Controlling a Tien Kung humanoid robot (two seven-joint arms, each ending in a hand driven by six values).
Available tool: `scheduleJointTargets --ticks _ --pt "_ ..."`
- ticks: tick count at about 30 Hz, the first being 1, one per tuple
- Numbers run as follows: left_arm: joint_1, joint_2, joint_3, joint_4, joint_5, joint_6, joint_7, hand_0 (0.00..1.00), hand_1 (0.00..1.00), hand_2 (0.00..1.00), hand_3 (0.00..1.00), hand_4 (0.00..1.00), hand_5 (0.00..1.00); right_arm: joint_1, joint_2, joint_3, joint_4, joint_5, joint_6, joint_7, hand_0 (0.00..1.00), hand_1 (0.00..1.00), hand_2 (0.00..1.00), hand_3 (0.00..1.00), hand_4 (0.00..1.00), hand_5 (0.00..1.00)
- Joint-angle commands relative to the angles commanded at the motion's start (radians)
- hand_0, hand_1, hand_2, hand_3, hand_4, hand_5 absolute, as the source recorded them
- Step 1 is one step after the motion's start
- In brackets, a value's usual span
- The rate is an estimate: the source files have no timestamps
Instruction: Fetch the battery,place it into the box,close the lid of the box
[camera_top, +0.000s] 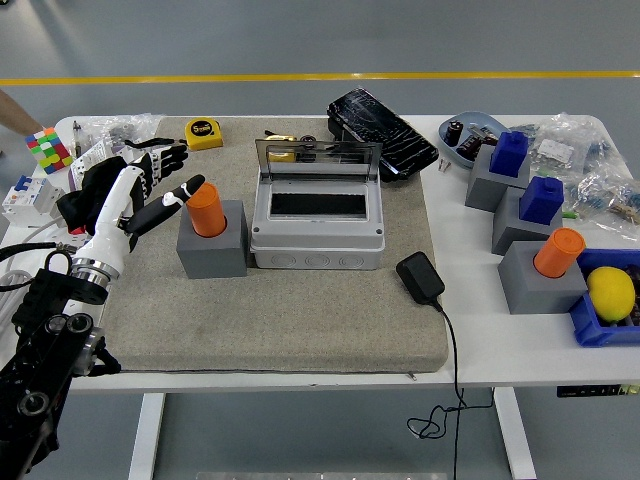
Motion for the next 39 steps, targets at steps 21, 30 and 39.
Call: scheduleJointTargets --ticks 21,30,39 --pt "-0.042 -0.039 0.064 0.154 -0.07 0.103 -0.188 0.777 0.835 0.851 0.786 0.998 0.194 0.007 -0.005 -0.018 0.0 0.002 0.002 -0.002 0.645 0.643 0.671 0.559 0.981 0.464" --pt "-0.08 -0.064 0.085 0.225 -0.129 0.113 -0.244 0.705 0.771 0.789 0.779 0.998 0.059 0.009 -0.007 -0.025 0.0 0.004 0.002 -0.003 0.644 0.644 0.671 0.559 0.981 0.464" --pt "-0.105 -0.064 0.119 0.269 -0.156 0.126 -0.277 0.642 0.712 0.74 0.773 0.998 0.031 0.008 -0.008 -0.034 0.0 0.003 0.004 -0.005 0.645 0.643 0.671 0.559 0.981 0.464"
